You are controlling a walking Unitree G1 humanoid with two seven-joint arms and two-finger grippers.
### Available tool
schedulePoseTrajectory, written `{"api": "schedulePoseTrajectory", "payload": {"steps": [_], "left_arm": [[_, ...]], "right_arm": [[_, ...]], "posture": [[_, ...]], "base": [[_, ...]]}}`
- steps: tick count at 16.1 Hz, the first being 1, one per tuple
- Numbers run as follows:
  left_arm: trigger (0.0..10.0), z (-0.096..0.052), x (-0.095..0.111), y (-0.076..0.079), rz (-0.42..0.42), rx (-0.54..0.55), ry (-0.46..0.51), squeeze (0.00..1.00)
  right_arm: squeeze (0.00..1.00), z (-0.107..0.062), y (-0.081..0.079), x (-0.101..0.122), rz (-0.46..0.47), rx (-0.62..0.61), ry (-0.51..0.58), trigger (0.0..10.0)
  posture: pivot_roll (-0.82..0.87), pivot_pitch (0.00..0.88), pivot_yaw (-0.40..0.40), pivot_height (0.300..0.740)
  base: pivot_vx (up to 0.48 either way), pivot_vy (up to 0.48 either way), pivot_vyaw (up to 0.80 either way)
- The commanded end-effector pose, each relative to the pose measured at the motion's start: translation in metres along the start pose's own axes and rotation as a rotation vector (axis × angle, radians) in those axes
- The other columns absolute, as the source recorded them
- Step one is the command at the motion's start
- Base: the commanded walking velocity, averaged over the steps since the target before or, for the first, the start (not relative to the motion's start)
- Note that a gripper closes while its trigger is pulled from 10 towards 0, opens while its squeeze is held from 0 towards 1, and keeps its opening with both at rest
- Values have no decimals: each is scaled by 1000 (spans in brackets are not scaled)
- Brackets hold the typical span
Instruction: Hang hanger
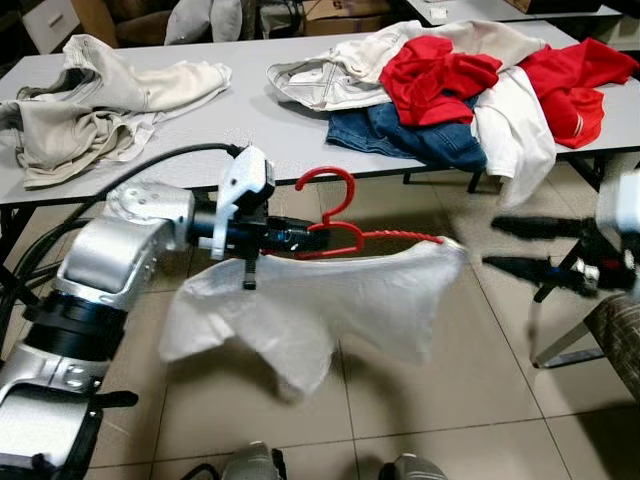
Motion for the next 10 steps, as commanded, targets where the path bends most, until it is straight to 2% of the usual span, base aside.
{"api": "schedulePoseTrajectory", "payload": {"steps": [1,3,7,10], "left_arm": [[0,-3,8,-4,33,-1,4,0],[0,-5,13,-6,34,-24,40,0],[0,-6,24,-1,40,-98,105,0],[0,-4,25,3,55,-138,100,0]], "right_arm": [[0,-5,-1,5,-38,11,-2,10000],[0,-10,-9,1,-37,87,-37,10000],[0,-7,-8,-8,-96,93,-57,10000],[0,-6,-7,-5,-106,105,-47,10000]], "posture": [[-132,0,62,740],[-135,0,63,740],[-137,0,61,740],[-137,0,61,740]], "base": [[0,0,0],[0,0,0],[0,0,0],[0,0,0]]}}
Point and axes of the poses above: a point about 5 cm out from each wrist's last joint towards the gripper, its own z axis pointing out of the wrist towards the gripper, its own x axis along the axis of the wrist's last joint, y = z × x, the point moved 2 cm from there along z, pointing out of the wrist towards the gripper, and after that the axes turned 13 degrees about z, right-handed, at the moved point
